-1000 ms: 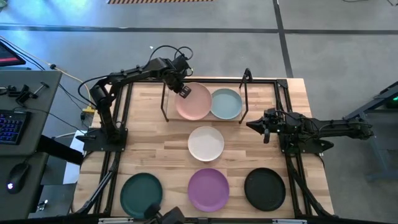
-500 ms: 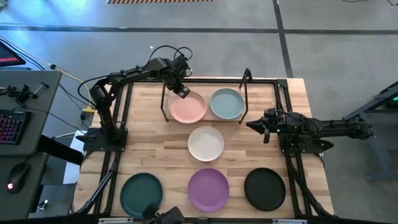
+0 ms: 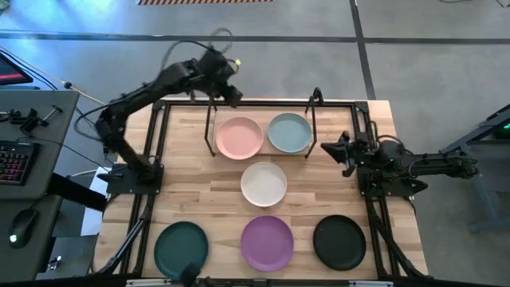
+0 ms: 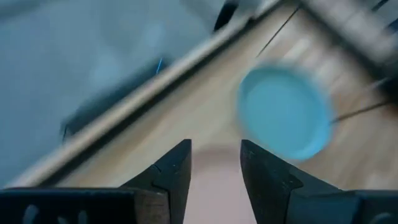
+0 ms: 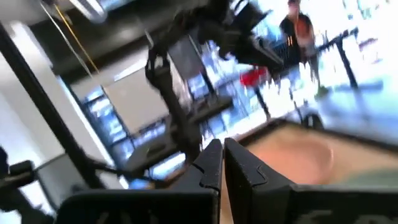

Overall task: Place and stack plates onto a shelf
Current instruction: Put the pink plate on the shelf

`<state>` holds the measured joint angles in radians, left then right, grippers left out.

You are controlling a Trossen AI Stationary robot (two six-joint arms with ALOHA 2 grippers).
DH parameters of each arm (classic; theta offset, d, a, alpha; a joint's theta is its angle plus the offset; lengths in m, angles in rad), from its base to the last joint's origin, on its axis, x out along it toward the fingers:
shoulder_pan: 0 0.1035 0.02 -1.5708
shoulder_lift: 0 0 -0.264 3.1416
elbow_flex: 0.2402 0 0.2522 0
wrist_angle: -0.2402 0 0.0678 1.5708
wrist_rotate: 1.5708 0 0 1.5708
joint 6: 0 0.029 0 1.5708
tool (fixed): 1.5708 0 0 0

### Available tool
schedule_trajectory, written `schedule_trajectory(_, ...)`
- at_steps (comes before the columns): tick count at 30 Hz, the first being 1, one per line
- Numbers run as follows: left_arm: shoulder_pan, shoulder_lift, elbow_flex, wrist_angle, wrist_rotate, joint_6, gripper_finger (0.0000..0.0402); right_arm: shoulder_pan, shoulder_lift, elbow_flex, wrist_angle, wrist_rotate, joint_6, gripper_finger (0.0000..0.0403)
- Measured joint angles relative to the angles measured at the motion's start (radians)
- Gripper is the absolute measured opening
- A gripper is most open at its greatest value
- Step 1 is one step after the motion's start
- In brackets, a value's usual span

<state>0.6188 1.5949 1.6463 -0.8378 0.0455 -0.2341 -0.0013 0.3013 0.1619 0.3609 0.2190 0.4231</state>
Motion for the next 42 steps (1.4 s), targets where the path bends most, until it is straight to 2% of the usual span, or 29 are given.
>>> schedule_trajectory(3, -0.024, -0.096, 0.002, 0.078, 0.003, 0.001, 0.0126, 0.0, 0.0, 0.0, 0.029, 0.038, -0.021, 0.0)
schedule_trajectory(8, -0.085, -0.235, -0.028, 0.185, -0.009, 0.01, 0.0122, -0.001, 0.012, 0.0, 0.073, 0.042, 0.007, 0.0)
schedule_trajectory(11, -0.132, -0.335, -0.148, 0.323, -0.021, 0.011, 0.0122, -0.001, 0.04, 0.014, 0.109, 0.039, -0.015, 0.0)
schedule_trajectory(14, -0.198, -0.429, -0.323, 0.473, -0.025, -0.006, 0.0122, -0.001, 0.082, 0.069, 0.074, 0.028, -0.061, 0.0)
schedule_trajectory(17, -0.296, -0.499, -0.488, 0.607, -0.027, -0.107, 0.012, -0.001, 0.131, 0.13, -0.004, 0.002, -0.112, 0.0)
schedule_trajectory(19, -0.385, -0.512, -0.56, 0.628, -0.07, -0.178, 0.0109, 0.0, 0.159, 0.165, -0.073, -0.009, -0.133, 0.0)
schedule_trajectory(22, -0.56, -0.478, -0.602, 0.617, -0.221, -0.272, 0.0066, 0.0, 0.188, 0.195, -0.143, -0.01, -0.137, 0.0)
schedule_trajectory(25, -0.721, -0.405, -0.606, 0.62, -0.415, -0.419, 0.0013, -0.001, 0.204, 0.197, -0.147, -0.01, -0.118, 0.0)
schedule_trajectory(27, -0.81, -0.344, -0.605, 0.59, -0.541, -0.565, 0.0009, -0.001, 0.205, 0.197, -0.147, -0.01, -0.092, 0.0)
schedule_trajectory(29, -0.866, -0.273, -0.605, 0.519, -0.605, -0.705, 0.0004, -0.001, 0.206, 0.198, -0.146, -0.01, -0.085, 0.0)
schedule_trajectory(31, -0.901, -0.202, -0.607, 0.449, -0.605, -0.844, 0.0001, -0.001, 0.207, 0.198, -0.144, -0.01, -0.087, 0.0)
schedule_trajectory(33, -0.912, -0.14, -0.631, 0.469, -0.584, -0.938, 0.0001, -0.001, 0.21, 0.198, -0.143, -0.01, -0.087, 0.0)
schedule_trajectory(39, -0.875, 0.025, -0.76, 0.867, -0.51, -1.079, 0.0, -0.001, 0.21, 0.198, -0.15, -0.01, -0.065, 0.0)
schedule_trajectory(42, -0.82, 0.111, -0.749, 0.921, -0.451, -1.09, 0.0, -0.001, 0.21, 0.198, -0.158, -0.01, -0.057, 0.0)
